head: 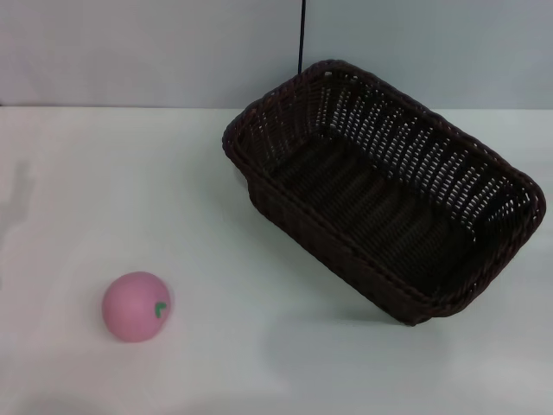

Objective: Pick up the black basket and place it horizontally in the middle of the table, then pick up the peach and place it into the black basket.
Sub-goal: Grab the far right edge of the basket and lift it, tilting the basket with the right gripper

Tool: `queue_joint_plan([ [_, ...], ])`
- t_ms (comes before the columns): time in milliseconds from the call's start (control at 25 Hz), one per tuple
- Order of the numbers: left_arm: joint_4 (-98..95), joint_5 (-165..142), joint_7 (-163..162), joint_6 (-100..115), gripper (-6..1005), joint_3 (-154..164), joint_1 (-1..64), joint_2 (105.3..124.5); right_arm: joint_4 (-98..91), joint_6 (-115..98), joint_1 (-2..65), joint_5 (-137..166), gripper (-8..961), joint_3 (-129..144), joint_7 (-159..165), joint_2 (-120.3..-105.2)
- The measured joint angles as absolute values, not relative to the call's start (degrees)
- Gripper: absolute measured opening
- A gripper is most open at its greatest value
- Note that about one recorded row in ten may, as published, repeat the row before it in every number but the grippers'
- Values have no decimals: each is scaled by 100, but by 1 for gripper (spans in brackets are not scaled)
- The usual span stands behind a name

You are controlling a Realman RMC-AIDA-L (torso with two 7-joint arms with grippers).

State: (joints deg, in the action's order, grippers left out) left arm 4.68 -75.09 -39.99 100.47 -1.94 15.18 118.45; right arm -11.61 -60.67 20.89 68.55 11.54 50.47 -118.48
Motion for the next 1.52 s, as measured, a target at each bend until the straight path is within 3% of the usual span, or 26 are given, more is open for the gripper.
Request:
queue_joint_plan([
  [160,513,-7506,-3999,10038,806,-246,1520,11842,-1222,-6006,2156,6862,618,1334,5019,-11856],
  [360,544,-7505,-4002,10048,804,-273,1532,11844,-1279,-6318,2161,6865,676,1402,4811,-11868],
  [600,546,-7506,-3803,10112,800,-273,1614,11856,-1565,-7234,2027,7054,676,1714,5181,-11808],
  [800,545,-7518,-3766,10085,798,-252,1644,11863,-3250,-7411,1873,8213,676,2630,7243,-11732],
  [840,545,-7538,-3766,10048,797,-231,1641,11861,-4096,-7575,1911,9089,676,2785,8421,-11625],
  [880,545,-7546,-3768,10023,796,-224,1631,11862,-4096,-7575,1911,9089,675,2785,8421,-11625],
  [920,545,-7547,-3774,10009,796,-222,1624,11863,-4817,-7930,2070,9966,675,2799,9467,-11476],
  [960,545,-7548,-3788,9979,795,-221,1616,11864,-4817,-7930,2070,9966,675,2799,9467,-11476],
  [1000,545,-7549,-3812,9923,795,-218,1606,11864,-5140,-8224,2211,10488,675,2752,9974,-11382],
  [1040,548,-7550,-3832,9872,794,-216,1605,11864,-5701,-8818,2600,11444,675,2609,10759,-11176],
  [1080,548,-7550,-3832,9872,793,-216,1605,11864,-5701,-8818,2600,11444,675,2609,10759,-11176],
  [1280,603,-7551,-3901,9627,791,-199,1596,11855,-6081,-9991,3885,13892,675,2445,11732,-10730],
  [1320,607,-7551,-3905,9520,790,-194,1594,11859,-5979,-10189,4401,14791,675,2567,11838,-10638],
  [1520,735,-7561,-3908,9312,787,-193,1575,11855,-5804,-10221,4867,15433,675,3360,11925,-10644],
])
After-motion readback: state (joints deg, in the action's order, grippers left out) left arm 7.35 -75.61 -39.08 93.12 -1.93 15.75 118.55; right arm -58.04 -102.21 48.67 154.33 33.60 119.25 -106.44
